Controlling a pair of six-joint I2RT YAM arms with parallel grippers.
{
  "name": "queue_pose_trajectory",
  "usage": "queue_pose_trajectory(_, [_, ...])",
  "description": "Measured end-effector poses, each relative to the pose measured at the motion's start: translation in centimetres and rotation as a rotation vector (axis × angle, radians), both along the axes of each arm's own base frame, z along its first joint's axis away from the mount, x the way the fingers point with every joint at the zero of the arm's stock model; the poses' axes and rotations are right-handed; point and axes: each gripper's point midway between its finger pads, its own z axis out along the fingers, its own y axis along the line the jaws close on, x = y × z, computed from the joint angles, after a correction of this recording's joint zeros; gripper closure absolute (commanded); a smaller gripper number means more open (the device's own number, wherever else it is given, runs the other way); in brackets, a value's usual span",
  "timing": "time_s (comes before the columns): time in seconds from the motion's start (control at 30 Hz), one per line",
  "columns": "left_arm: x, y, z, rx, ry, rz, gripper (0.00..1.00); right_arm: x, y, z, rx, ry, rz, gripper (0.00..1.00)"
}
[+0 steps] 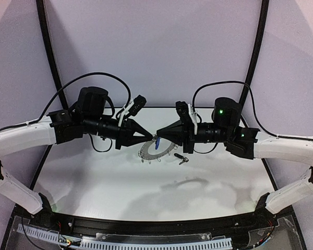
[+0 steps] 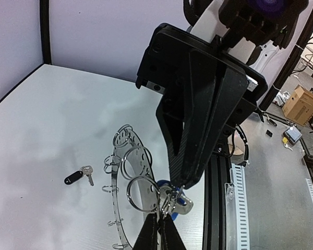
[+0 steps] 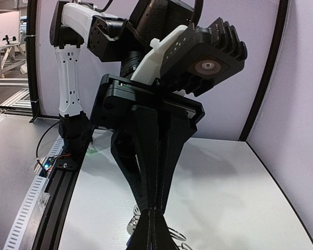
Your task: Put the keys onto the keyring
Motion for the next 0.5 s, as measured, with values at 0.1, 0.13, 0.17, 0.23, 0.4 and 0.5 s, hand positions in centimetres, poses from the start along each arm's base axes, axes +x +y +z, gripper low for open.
queue_pose_trajectory(0.1, [0.1, 0.0, 0.1, -0.001, 0.002, 0.005, 0.99, 0.1, 0.2, 0.0, -0.004, -0.002, -0.002, 1.00])
queue_pose_trajectory(0.13, [0.1, 0.0, 0.1, -0.001, 0.003, 0.007, 0.99, 0.2, 0.2, -0.1, -0.007, -0.002, -0.005, 1.00])
queue_pose_trajectory(0.17, [0.1, 0.0, 0.1, -0.001, 0.004, 0.007, 0.99, 0.2, 0.3, -0.2, -0.011, -0.003, -0.007, 1.00])
queue_pose_trajectory(0.23, [0.2, -0.1, 0.2, 0.000, 0.006, 0.011, 0.99, 0.3, 0.3, -0.2, -0.014, -0.006, -0.010, 1.00])
queue_pose_trajectory(0.4, [0.5, -0.1, 0.1, 0.005, 0.033, 0.031, 0.99, 0.7, 0.7, -0.3, -0.028, -0.031, -0.039, 1.00])
queue_pose_trajectory(0.5, [0.9, -0.1, 0.0, 0.014, 0.067, 0.052, 0.99, 1.2, 0.7, -0.4, -0.031, -0.041, -0.067, 1.00])
